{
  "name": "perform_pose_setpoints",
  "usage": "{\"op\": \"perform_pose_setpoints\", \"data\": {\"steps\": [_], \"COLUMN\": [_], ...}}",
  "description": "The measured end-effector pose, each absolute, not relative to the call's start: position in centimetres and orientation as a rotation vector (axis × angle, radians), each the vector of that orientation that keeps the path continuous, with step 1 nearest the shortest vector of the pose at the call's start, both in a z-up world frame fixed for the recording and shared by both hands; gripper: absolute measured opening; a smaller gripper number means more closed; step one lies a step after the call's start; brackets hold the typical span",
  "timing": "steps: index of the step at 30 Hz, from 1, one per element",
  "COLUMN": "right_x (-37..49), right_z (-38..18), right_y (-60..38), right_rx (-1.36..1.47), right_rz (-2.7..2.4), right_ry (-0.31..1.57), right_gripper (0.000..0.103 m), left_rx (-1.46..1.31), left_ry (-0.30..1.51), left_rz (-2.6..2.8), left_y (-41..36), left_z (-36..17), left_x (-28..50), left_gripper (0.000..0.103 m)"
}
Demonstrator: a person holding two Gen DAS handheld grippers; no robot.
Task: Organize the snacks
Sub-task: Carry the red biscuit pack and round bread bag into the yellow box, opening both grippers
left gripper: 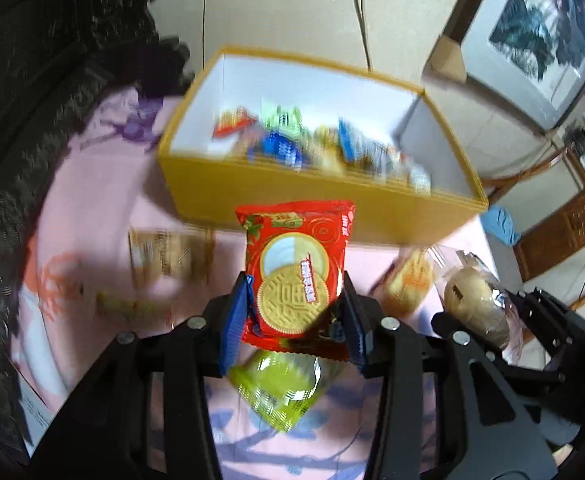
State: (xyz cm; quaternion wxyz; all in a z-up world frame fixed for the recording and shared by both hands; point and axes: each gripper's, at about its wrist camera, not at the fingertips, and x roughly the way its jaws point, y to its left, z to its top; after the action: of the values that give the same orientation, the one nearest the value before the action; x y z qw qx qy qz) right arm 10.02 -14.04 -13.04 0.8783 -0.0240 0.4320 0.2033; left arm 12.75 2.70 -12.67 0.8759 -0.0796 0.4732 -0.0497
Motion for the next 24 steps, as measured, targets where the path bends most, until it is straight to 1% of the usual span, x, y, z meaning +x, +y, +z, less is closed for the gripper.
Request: {"op": "perform_pose_setpoints", "data": {"steps": [4, 9, 20, 21, 22, 23, 24], "right_x": [12.5, 15.5, 19.8, 20.3, 20.9, 21.5, 21.9], "right_z": [-9.2, -5.6, -4.6, -4.5, -4.4, -4.3, -4.2], "right_y": [-14.0, -13.9, -14.1, -14.2, -14.2, -14.2, -14.3], "right_rx": [-0.027, -0.012, -0.027, -0.029, -0.030, -0.032, -0.034], "right_rz": [0.417, 0.398, 0.363, 0.349, 0.332, 0.314, 0.300], "right_ry": [0.806, 0.713, 0.685, 0.685, 0.688, 0.691, 0.689], "right_gripper": [0.055, 0.055, 0.056, 0.057, 0.068, 0.078, 0.079], "left_rx": [-0.173, -0.162, -0.133, -0.124, -0.111, -0.109, -0.113], "left_ry": [0.952, 0.924, 0.927, 0.931, 0.941, 0.953, 0.954], "left_rz": [-0.080, -0.072, -0.064, -0.056, -0.038, -0.022, -0.005], "left_y": [2.5, 2.2, 1.6, 1.5, 1.5, 1.5, 1.7], "left_z": [-9.5, -7.5, -7.2, -7.2, -7.3, -7.4, -7.4], "left_x": [16.8, 20.0, 23.0, 23.4, 24.2, 24.8, 25.1], "left_gripper": [0.044, 0.044, 0.044, 0.046, 0.051, 0.072, 0.089]}}
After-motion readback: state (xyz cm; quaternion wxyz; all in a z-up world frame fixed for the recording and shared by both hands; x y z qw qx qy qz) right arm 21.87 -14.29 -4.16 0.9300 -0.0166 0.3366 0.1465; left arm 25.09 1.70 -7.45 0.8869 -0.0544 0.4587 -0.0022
